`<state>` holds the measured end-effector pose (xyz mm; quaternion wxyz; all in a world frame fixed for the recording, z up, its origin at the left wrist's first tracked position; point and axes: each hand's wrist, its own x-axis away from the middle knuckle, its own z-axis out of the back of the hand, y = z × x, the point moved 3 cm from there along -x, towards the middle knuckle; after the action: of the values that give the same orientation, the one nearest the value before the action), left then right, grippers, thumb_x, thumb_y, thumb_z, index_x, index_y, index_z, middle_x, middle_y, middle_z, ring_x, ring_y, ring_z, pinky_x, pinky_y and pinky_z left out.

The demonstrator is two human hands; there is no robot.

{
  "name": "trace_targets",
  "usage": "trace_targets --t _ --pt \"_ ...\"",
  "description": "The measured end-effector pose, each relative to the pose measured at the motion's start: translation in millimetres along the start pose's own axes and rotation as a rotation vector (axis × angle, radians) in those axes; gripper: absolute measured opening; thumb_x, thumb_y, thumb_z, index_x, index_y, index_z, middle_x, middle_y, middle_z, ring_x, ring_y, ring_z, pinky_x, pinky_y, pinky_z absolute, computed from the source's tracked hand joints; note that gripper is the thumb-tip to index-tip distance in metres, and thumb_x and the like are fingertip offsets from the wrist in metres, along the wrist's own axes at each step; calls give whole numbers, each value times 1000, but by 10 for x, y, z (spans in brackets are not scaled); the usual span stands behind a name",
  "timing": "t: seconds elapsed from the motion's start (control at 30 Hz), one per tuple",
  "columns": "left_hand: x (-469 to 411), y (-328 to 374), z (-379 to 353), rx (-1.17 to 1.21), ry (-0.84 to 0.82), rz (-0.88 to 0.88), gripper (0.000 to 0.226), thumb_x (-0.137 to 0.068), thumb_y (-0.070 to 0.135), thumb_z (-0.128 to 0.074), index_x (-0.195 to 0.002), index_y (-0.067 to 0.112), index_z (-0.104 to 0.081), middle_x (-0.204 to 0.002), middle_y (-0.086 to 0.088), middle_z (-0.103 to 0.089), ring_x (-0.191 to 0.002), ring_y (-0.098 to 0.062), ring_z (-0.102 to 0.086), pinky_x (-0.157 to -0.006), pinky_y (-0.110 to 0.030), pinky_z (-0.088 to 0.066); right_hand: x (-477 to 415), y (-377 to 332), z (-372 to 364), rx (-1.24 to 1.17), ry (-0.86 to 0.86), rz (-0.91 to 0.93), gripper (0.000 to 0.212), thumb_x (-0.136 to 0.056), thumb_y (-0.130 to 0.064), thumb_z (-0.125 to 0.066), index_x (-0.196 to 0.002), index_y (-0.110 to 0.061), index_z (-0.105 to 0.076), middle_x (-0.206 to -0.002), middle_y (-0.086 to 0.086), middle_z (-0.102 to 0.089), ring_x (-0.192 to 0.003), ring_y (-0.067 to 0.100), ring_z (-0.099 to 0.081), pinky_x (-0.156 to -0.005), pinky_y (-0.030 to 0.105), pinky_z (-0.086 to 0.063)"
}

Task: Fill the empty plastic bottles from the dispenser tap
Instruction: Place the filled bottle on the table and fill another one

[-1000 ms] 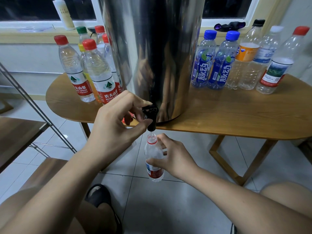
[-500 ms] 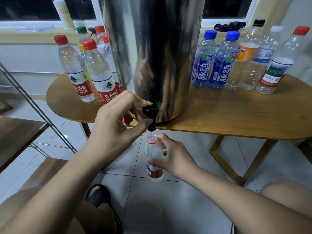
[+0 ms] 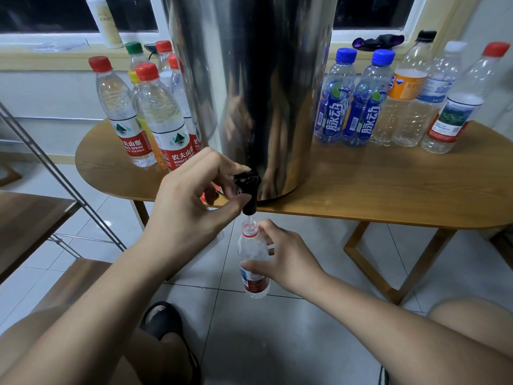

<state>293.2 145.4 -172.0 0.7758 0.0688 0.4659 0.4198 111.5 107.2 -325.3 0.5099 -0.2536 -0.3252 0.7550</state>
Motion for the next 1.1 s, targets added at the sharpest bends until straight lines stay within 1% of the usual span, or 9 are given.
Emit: trace_targets --t 0.07,0.17,0.33,0.43,0.57,0.77,0.93,1.1 --pt "0 -1 -1 -6 -2 1 43 -86 4 -89 -106 29 -61 -85 2 -64 -78 -13 -62 -67 -26 -48 -5 3 -7 7 -3 2 67 -78 -55 -90 -130 -39 -51 -129 -14 -71 -110 11 -68 -96 41 -60" --pt "-1 -4 1 -9 0 2 45 -86 4 -89 -106 31 -59 -85 2 -64 -77 -11 -61 -67 -24 -47 -12 4 -7 16 -6 3 69 -78 -57 -90 -132 -40 -50 -132 -15 -70 -112 10 -68 -97 39 -61" --pt "3 -4 0 -8 -1 9 43 -86 5 -89 -106 30 -61 -85 3 -64 -77 -12 -62 -67 -24 -47 1 -5 9 7 0 2 67 -79 -54 -91 -132 -40 -52 -131 -15 -70 -110 9 -68 -96 37 -61" --pt "3 -6 0 -7 -3 10 39 -87 5 -89 -106 26 -63 -86 2 -64 -78 -12 -63 -67 -25 -48 -1 -9 12 14 -2 0 67 -79 -56 -90 -131 -40 -51 -132 -15 -70 -110 9 -67 -95 37 -61" --pt "3 -8 -1 -8 -3 7 38 -87 4 -89 -106 25 -64 -85 2 -64 -78 -12 -62 -67 -26 -49 -4 -12 11 30 -2 6 69 -80 -57 -89 -133 -39 -50 -134 -15 -69 -111 8 -67 -96 37 -61" --pt "2 -25 -10 3 -5 13 33 -87 4 -89 -107 19 -66 -85 1 -65 -78 -16 -63 -66 -30 -50 -3 -17 8 23 -11 0 67 -80 -57 -89 -132 -39 -51 -133 -15 -69 -112 9 -67 -96 39 -61" --pt "-1 -15 -9 9 -6 5 40 -86 3 -89 -106 26 -63 -86 1 -64 -79 -17 -65 -65 -33 -51 -4 -17 5 18 -4 1 67 -79 -55 -90 -131 -40 -51 -132 -16 -70 -111 8 -66 -97 39 -60" --pt "2 -9 -3 3 -4 3 42 -86 4 -89 -106 27 -61 -86 1 -64 -80 -17 -65 -66 -32 -51 -4 -16 6 10 -5 6 67 -78 -55 -90 -130 -40 -51 -131 -15 -70 -112 10 -67 -96 41 -60"
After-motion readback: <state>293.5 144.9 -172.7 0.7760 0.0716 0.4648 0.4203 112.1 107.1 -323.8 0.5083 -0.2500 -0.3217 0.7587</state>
